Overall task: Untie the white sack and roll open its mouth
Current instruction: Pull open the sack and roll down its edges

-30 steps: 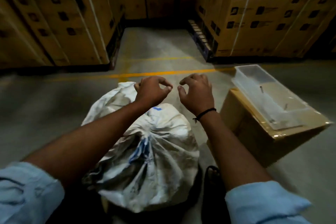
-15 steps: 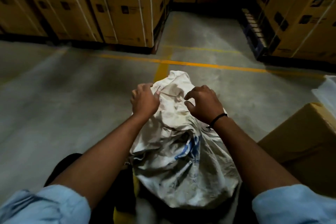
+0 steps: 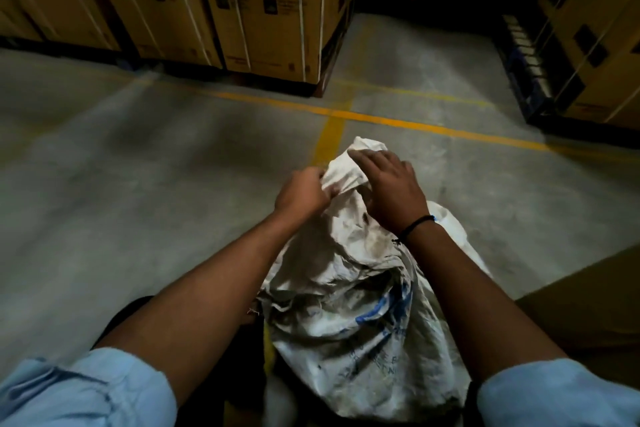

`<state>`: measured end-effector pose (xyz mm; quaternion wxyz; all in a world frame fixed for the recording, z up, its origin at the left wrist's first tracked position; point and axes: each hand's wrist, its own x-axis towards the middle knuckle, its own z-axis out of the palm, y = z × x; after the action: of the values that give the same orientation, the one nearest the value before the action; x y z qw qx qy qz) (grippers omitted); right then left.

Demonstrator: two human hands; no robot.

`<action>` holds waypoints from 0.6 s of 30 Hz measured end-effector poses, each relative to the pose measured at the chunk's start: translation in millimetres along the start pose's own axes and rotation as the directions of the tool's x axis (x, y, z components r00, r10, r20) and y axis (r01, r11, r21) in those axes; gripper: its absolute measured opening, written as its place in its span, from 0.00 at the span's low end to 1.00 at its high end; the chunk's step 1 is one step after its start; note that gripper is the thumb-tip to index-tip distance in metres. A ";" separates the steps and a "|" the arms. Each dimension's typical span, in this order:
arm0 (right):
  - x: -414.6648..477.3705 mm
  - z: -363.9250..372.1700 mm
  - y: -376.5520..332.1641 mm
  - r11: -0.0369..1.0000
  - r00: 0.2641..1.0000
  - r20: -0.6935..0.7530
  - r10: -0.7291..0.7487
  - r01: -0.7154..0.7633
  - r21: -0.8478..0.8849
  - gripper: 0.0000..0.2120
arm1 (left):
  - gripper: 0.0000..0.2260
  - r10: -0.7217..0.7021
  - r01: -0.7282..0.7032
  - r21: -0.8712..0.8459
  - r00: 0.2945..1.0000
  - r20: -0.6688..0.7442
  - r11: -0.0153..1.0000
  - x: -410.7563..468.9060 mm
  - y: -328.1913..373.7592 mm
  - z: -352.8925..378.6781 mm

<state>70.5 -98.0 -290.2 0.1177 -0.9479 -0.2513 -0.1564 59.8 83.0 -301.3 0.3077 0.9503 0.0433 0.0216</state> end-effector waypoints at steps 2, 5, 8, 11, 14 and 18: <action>0.0 -1.8 1.4 0.999 0.998 0.041 -0.042 0.043 -0.031 0.33 | 0.14 0.183 -0.183 0.006 0.983 -0.025 0.983 -5.4 11.1 -4.9; -4.6 -12.2 7.8 0.996 0.997 -0.016 -0.078 0.077 -0.037 0.29 | 0.14 0.463 -0.459 0.068 0.885 -0.057 0.886 -16.1 28.2 -8.8; -11.7 -38.7 16.1 0.984 0.967 -0.215 -0.134 0.105 -0.142 0.19 | 0.20 0.533 -0.531 0.050 0.843 -0.073 0.846 -27.7 38.6 -12.8; -29.6 -68.0 27.1 0.978 0.928 -0.352 -0.121 0.050 -0.203 0.15 | 0.27 0.511 -0.503 0.124 0.858 -0.046 0.855 -31.5 42.6 -17.3; -50.9 -93.1 42.5 0.967 0.921 -0.384 -0.073 -0.029 -0.253 0.16 | 0.25 0.475 -0.449 0.280 0.880 -0.028 0.848 -32.8 49.3 -21.8; -77.4 -116.3 50.4 0.940 0.975 -0.219 -0.028 -0.049 -0.338 0.23 | 0.22 0.483 -0.452 0.310 0.875 -0.025 0.836 -50.4 78.2 -14.2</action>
<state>4.9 -209.7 -217.7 -0.0205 -0.9320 -0.2008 -0.3011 14.1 23.4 -244.7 0.1455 0.9645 -0.1716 0.1379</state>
